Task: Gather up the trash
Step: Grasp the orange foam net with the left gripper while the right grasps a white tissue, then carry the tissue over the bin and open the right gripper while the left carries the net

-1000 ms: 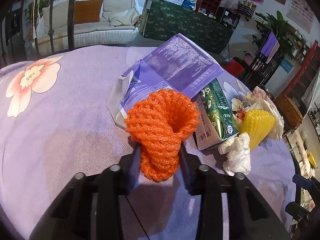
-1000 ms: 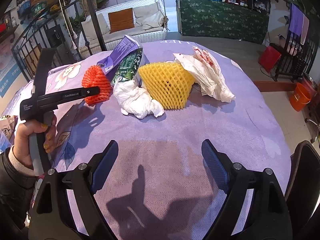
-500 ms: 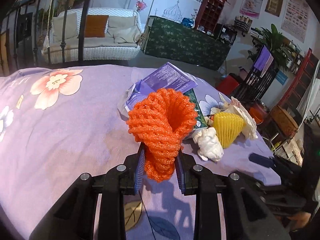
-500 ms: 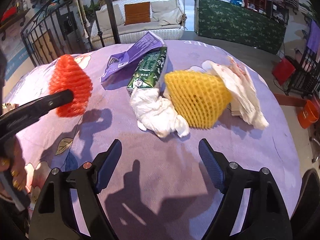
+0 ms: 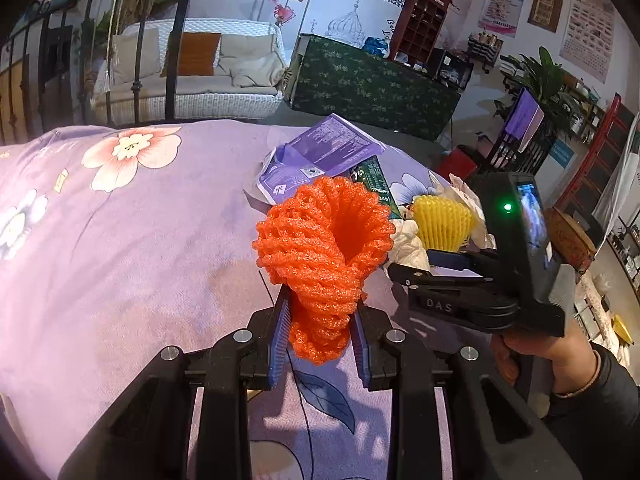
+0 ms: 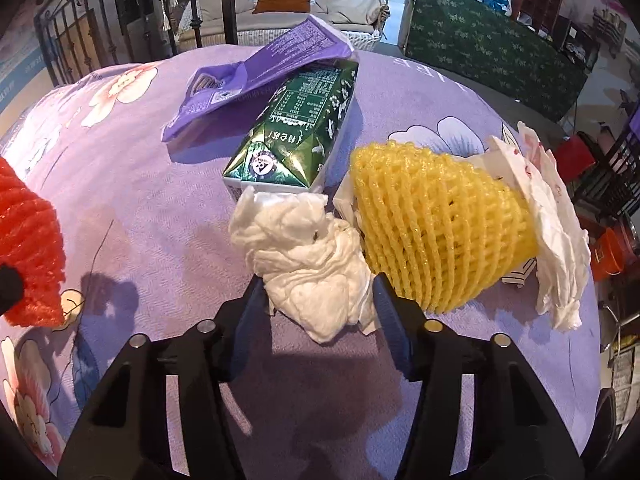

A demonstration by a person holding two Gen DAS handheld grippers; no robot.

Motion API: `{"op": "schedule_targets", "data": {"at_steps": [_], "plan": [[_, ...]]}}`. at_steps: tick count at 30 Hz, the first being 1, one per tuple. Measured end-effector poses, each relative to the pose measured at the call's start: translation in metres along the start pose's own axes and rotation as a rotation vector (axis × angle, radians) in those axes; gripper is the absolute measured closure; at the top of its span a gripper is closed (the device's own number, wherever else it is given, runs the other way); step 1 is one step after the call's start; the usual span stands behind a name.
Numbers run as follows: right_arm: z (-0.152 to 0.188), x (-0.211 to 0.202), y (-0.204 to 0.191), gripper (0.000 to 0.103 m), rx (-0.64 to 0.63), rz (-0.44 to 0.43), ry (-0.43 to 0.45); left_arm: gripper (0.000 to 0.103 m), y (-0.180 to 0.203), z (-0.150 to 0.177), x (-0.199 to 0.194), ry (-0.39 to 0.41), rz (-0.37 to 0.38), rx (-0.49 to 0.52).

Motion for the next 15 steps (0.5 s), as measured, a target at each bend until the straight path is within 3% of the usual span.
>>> {"op": "schedule_targets", "data": {"at_steps": [6,15], "plan": [[0.001,-0.008,0.003,0.070,0.005,0.010,0.009,0.076,-0.002,0.001,0.000,0.002,0.002,0.002],[0.007,-0.049,-0.010,0.072,0.028,-0.047,0.063,0.076,0.006,0.002,-0.008,0.017,0.012,0.013]]}}
Point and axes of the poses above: each gripper's, at about its wrist camera, not at the fingertips, and x roughly the way its jaws point, y to its right, z to its underside, the point moved 10 cm from there along x, roughly the way its jaws point, and after that the axes turned 10 degrees about y, right-handed, at the moved point
